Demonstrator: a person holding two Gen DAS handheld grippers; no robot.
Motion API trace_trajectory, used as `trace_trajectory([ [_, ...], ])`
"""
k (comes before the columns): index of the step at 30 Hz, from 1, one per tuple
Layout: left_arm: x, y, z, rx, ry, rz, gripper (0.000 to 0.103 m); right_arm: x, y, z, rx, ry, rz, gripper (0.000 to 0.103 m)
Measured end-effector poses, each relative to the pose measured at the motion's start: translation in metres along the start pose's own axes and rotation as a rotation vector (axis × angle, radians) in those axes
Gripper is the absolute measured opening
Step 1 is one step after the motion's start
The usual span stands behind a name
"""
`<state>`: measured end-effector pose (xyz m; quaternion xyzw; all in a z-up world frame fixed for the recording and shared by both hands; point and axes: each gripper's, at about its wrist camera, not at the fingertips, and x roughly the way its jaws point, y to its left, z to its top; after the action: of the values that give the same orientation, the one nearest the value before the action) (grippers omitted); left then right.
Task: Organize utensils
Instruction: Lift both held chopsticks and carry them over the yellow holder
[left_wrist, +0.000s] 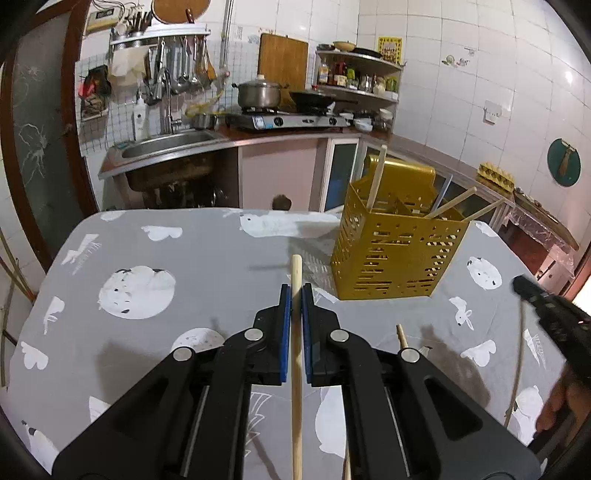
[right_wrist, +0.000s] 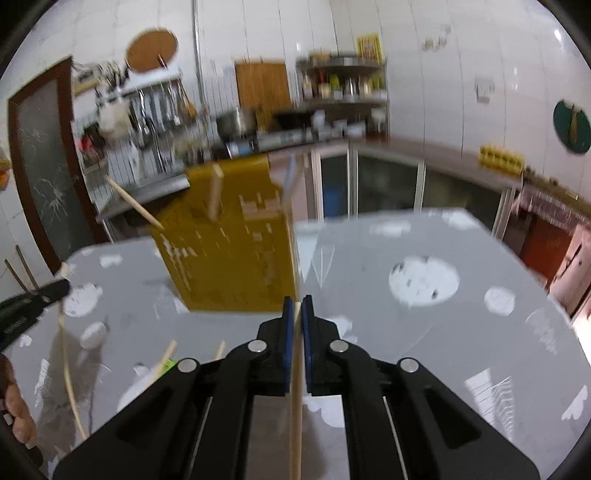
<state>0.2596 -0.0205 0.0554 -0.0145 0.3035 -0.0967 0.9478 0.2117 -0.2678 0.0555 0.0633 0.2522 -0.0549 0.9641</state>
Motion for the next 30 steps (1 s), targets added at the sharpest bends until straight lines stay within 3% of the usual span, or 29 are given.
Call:
trace_trajectory([
  [6, -0.022, 0.001, -0.005, -0.001, -0.055, 0.005, 0.005, -0.049, 0.003, 0.001, -0.017, -0.171, 0.026, 0.005],
  [12, -0.039, -0.003, -0.013, 0.017, -0.114, 0.025, 0.005, -0.075, 0.006, -0.005, -0.054, -0.268, 0.015, 0.005],
  [22, -0.062, -0.003, -0.01, 0.007, -0.175, -0.002, 0.005, -0.092, 0.005, -0.007, -0.051, -0.309, 0.022, 0.005],
  [30, -0.079, -0.005, 0.011, -0.01, -0.229, -0.034, 0.005, -0.1, 0.003, 0.007, -0.045, -0.352, 0.029, 0.005],
])
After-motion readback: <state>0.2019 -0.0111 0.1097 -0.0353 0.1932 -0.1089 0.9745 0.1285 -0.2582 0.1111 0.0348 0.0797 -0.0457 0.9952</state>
